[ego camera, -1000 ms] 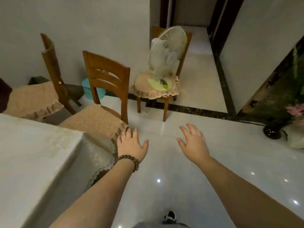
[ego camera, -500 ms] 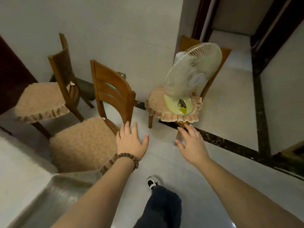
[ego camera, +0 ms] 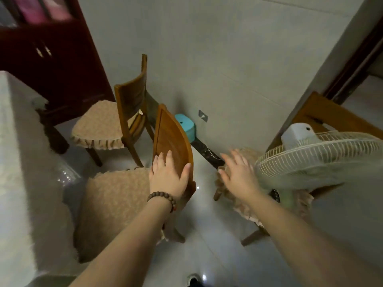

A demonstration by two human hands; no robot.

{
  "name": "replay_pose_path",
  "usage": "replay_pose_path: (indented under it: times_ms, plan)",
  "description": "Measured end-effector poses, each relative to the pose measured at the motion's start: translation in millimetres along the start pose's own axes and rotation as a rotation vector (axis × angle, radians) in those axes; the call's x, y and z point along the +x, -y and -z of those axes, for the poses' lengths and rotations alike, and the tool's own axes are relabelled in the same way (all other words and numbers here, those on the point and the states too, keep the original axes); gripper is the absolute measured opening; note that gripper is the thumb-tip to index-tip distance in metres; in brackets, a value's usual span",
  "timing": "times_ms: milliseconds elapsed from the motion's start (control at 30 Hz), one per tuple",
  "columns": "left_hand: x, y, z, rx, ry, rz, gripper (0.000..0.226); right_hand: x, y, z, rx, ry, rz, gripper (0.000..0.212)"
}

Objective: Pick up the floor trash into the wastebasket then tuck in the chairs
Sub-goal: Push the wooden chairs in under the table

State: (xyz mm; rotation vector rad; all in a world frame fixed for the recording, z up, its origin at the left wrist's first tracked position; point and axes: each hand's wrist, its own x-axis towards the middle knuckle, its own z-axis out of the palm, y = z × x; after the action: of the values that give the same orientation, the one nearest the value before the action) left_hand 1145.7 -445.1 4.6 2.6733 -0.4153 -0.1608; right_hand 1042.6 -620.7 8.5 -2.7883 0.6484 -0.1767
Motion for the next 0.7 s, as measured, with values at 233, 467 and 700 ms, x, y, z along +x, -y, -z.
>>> replay_pose_path:
  times_ms: [233, 467, 700]
  plan:
    - [38, -6, -5, -0.034, 0.032, 0.160, 0.082, 107, 11, 0, -0.013, 0.082, 0.235, 0.053]
    - [71, -32, -10, -0.064, 0.025, 0.321, 0.088, 216, 9, -21, -0.212, 0.225, 0.676, 0.065]
    - [93, -77, -42, 0.003, 0.090, 0.525, 0.099, 287, 16, -38, -0.330, 0.296, 1.060, 0.097]
